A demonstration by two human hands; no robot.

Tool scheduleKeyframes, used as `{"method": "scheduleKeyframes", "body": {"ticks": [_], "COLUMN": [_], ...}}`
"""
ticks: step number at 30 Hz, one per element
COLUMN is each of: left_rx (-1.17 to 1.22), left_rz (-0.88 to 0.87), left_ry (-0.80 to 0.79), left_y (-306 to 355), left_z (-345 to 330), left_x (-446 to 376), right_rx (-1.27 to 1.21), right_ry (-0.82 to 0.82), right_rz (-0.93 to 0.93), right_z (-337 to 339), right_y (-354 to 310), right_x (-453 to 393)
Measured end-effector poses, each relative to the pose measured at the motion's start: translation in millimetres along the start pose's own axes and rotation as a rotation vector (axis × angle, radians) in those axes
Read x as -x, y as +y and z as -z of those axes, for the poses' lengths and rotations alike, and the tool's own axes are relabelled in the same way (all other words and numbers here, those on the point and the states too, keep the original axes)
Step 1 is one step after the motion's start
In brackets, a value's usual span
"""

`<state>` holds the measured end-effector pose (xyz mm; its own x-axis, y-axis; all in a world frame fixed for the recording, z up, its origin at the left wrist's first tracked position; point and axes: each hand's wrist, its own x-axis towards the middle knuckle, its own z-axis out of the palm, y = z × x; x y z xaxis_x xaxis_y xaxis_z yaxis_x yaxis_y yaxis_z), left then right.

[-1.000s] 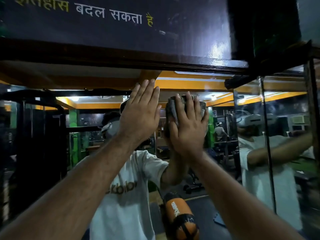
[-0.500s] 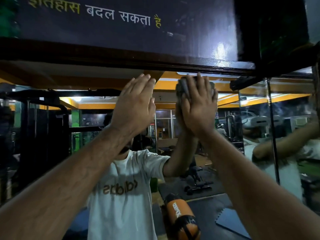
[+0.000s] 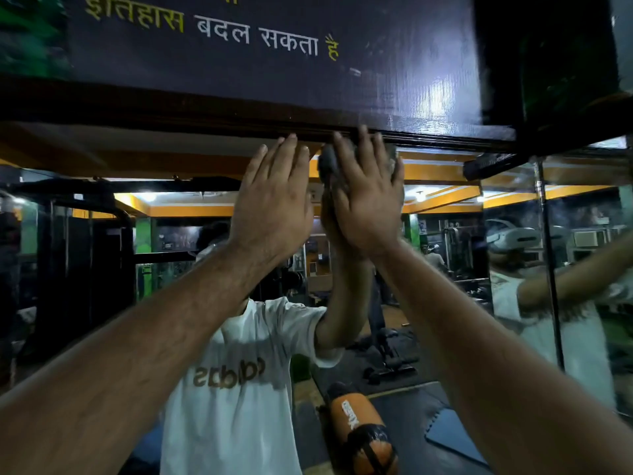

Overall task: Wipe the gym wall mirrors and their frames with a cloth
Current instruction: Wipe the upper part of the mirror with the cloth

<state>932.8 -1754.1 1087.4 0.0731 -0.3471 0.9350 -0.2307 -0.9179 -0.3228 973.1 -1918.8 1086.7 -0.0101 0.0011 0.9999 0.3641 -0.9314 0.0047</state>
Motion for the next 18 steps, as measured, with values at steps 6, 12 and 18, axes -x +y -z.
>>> {"method": "scheduleKeyframes", "body": {"ticks": [6,12,18], "left_rx": [-0.025,-0.040,0.063], "left_rz": [-0.027,-0.062,-0.062], "left_ry": [-0.050,-0.006,0.016], "left_y": [-2.4,-5.3,-7.5], "left_z": [-2.6,-10.0,-7.1], "left_x": [21.9,23.7,25.9], "right_rx": [-0.029,-0.023,-0.017], "right_ry": [0.038,-0.028,0.050], "right_rz": [-0.090,0.156,-0.454], "right_z": [4.2,0.3,-0.8], "right_y": [38.3,7.8,16.1], "right_x": [6.6,41.2,38.5]}}
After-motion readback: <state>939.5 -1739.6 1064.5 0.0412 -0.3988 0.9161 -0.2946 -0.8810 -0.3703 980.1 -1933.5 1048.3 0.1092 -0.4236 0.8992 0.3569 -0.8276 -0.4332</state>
